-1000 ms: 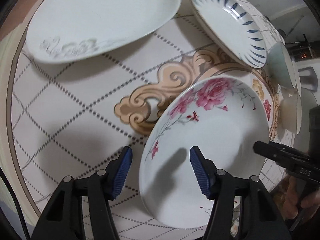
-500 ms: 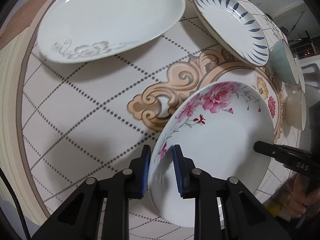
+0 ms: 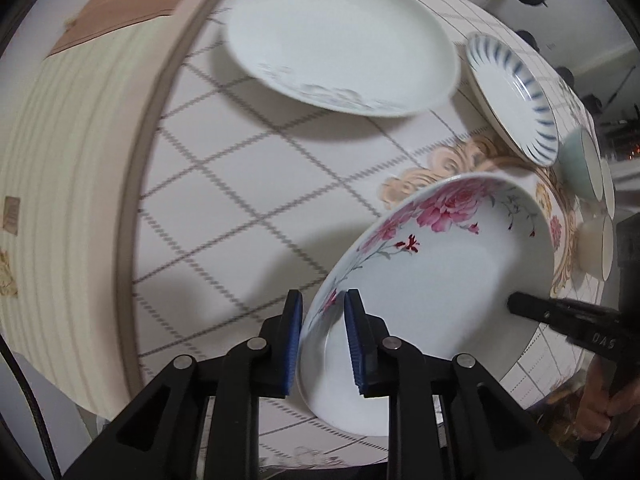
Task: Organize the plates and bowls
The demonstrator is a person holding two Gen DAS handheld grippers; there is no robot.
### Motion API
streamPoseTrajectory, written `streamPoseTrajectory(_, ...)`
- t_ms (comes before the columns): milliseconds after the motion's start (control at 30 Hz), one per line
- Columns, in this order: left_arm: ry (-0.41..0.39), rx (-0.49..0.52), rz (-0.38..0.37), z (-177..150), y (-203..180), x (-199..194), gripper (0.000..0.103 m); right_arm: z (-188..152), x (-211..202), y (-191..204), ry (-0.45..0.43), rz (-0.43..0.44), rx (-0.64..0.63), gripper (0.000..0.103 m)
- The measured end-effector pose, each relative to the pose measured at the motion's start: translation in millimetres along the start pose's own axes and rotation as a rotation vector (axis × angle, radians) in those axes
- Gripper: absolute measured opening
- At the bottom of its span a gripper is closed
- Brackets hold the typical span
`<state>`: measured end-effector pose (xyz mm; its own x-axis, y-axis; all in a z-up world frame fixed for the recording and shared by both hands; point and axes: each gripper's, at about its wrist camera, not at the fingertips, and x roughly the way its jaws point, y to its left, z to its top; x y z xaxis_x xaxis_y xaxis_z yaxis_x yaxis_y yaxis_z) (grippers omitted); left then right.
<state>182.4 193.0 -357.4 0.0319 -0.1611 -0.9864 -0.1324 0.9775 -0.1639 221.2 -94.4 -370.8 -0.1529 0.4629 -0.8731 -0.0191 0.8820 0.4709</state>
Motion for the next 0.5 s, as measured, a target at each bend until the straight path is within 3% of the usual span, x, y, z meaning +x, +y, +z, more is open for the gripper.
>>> streamPoseTrajectory(200, 0.014, 0.01, 0.011, 9, 37, -7, 0.019, 2, 32, 53, 0.042, 0.001, 0.007, 0.018)
streamPoseTrajectory(500, 0.105, 0.121, 0.026, 19, 69, 16, 0.019, 4, 77, 116, 0.054, -0.024, 0.104, 0.017)
